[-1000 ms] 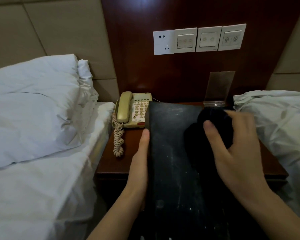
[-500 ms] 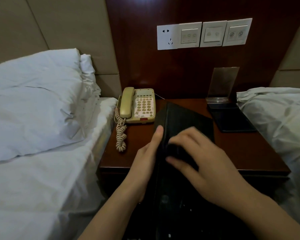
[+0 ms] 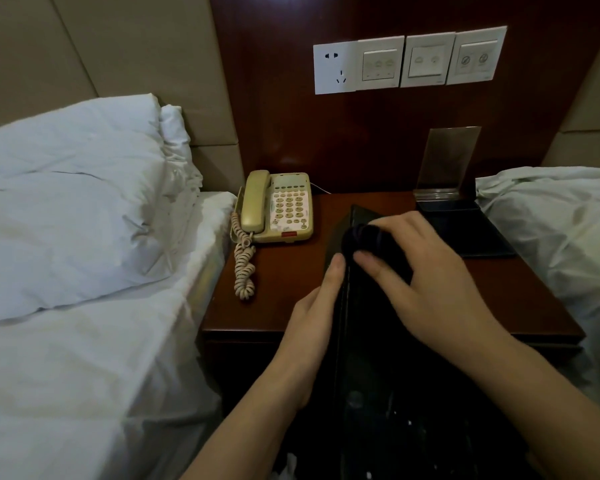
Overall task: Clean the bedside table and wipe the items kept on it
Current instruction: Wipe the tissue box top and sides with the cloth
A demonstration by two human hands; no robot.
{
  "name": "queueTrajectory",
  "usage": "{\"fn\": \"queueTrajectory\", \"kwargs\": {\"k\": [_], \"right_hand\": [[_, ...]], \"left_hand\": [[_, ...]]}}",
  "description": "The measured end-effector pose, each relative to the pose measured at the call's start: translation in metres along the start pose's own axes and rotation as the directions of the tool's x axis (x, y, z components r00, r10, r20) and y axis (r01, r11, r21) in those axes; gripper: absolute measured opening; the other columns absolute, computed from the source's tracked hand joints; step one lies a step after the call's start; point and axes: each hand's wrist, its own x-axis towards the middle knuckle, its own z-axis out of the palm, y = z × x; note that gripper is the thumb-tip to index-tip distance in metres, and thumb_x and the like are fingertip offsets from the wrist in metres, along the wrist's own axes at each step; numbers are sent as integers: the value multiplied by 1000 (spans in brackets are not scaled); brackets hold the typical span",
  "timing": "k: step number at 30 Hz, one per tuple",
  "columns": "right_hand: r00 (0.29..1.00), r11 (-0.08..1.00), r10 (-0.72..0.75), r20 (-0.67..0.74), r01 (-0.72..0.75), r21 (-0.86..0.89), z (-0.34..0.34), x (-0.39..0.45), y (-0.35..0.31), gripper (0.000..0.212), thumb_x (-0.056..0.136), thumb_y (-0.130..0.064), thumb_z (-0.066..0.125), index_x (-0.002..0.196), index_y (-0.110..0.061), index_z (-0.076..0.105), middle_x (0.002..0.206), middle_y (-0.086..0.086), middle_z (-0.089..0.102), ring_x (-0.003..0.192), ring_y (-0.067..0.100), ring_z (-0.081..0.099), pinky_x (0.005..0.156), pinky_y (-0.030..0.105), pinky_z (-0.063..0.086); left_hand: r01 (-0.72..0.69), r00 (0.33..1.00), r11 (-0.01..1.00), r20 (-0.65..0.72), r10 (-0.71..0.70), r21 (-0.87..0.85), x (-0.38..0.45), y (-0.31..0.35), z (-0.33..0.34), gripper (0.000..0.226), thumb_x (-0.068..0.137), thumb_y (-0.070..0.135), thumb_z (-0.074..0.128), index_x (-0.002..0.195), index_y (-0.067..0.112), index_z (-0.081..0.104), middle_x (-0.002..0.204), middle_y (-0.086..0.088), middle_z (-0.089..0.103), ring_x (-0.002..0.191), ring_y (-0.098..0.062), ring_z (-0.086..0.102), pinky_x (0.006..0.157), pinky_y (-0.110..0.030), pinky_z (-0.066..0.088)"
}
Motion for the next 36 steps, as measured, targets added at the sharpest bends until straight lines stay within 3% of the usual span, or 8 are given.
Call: {"fn": "queueTrajectory", "kwargs": {"k": [2, 6, 11, 17, 22, 27, 33, 36], "right_hand": [[997, 999, -35, 64, 37, -19, 0, -8, -4, 30, 91, -46, 53, 120, -37, 53, 112, -20, 47, 102, -1, 50, 86, 29, 51], [922, 976, -213, 322, 214, 33, 1, -40, -28, 27, 87, -53, 51, 114, -49, 48, 112, -27, 43, 103, -4, 50, 77, 24, 52], [980, 990, -136, 143, 139, -18, -4, -28, -13, 29, 89, -50, 52, 117, -42, 54, 110, -24, 47, 99, -3, 52, 74, 18, 47], [1000, 998, 18, 5, -17, -56, -10, -23, 2, 31, 90, -46, 54, 119, -34, 56, 107, -19, 50, 96, -1, 53, 75, 19, 47], [980, 989, -111, 166, 125, -73, -2, -35, -13, 30, 89, -49, 53, 118, -39, 52, 108, -25, 44, 96, -5, 49, 72, 13, 44], [956, 989, -149, 251, 146, 31, -8, -32, -6, 32, 88, -51, 53, 119, -41, 53, 112, -27, 46, 104, -3, 51, 79, 20, 50], [994, 996, 89, 57, -88, -23, -27, -24, 22, 30, 88, -43, 59, 117, -36, 58, 104, -23, 51, 96, -6, 54, 72, 11, 40], [998, 996, 40, 42, -36, -76, -18, -32, 3, 29, 90, -47, 52, 116, -35, 55, 104, -21, 49, 92, -3, 54, 74, 16, 46]], "left_hand": [[118, 992, 991, -32, -120, -69, -6, -5, 7, 37, 96, 57, 52, 107, 33, 78, 110, -2, 79, 86, -7, 76, 73, -22, 56], [184, 978, 977, -77, -193, -110, -20, -7, 3, 37, 110, 10, 34, 140, 4, 55, 141, -22, 58, 52, 8, 64, 54, -11, 53], [146, 989, 978, -9, -149, -152, -13, 23, 15, 37, 70, 74, 57, 71, 46, 81, 93, 3, 81, 96, -16, 75, 97, -38, 54], [169, 985, 962, 0, -173, -212, -3, 9, 19, 82, 53, 86, 74, 115, 32, 78, 118, -7, 77, 114, -26, 72, 111, -51, 47], [127, 987, 970, -76, -145, -205, -7, 8, 15, 28, 58, 68, 69, 67, 44, 80, 77, 14, 79, 76, 1, 75, 80, -29, 51], [255, 955, 937, -87, -282, -237, -12, 2, 3, 93, 46, 71, 88, 122, 21, 71, 112, -14, 77, 102, -28, 75, 85, -41, 56], [-32, 946, 955, -317, -66, -295, -4, 3, -2, 105, 49, 79, 82, 136, 23, 61, 127, -9, 72, 116, -32, 70, 105, -56, 50], [-103, 932, 942, -363, -21, -320, 2, 4, -3, 103, 52, 78, 82, 137, 22, 62, 131, -10, 70, 120, -33, 67, 108, -58, 47]]}}
